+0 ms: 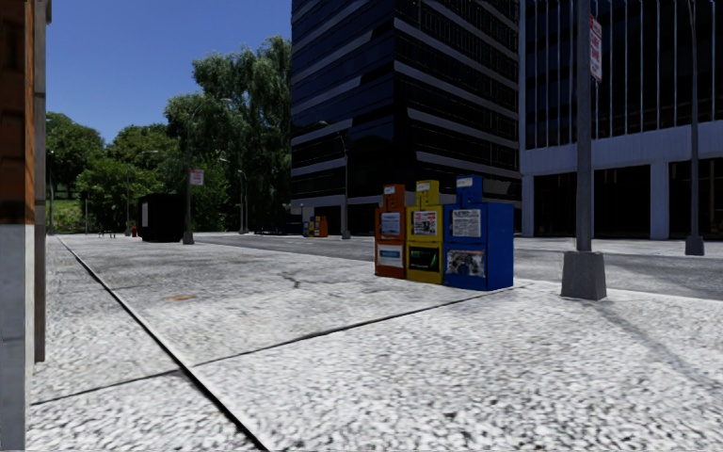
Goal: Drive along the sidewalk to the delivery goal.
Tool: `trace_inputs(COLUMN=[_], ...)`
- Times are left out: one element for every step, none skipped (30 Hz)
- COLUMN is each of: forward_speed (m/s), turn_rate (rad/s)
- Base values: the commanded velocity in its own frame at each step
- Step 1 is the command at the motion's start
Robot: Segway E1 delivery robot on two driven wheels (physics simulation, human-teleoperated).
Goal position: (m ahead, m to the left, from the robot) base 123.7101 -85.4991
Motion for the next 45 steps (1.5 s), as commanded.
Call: trace_inputs(forward_speed=[2.0,2.0,2.0,2.0,2.0,2.0,2.0,2.0,2.0,2.0,2.0,2.0,2.0,2.0,2.0,2.0,2.0,2.0,2.0,2.0,2.0,2.0,2.0,2.0,2.0,2.0,2.0,2.0,2.0,2.0,2.0,2.0,2.0,2.0,2.0,2.0,2.0,2.0,2.0,2.0,2.0,2.0,2.0,2.0,2.0], turn_rate=[0.0,0.0,0.0,0.01,0.1,0.16,0.16,0.18,0.18,0.21,0.21,0.27,0.33,0.39,0.45,0.45,0.51,0.52,0.52,0.52,0.52,0.52,0.52,0.52,0.52,0.52,0.52,0.52,0.52,0.52,0.52,0.52,0.52,0.52,0.52,0.52,0.52,0.52,0.52,0.52,0.52,0.52,0.52,0.52,0.52])
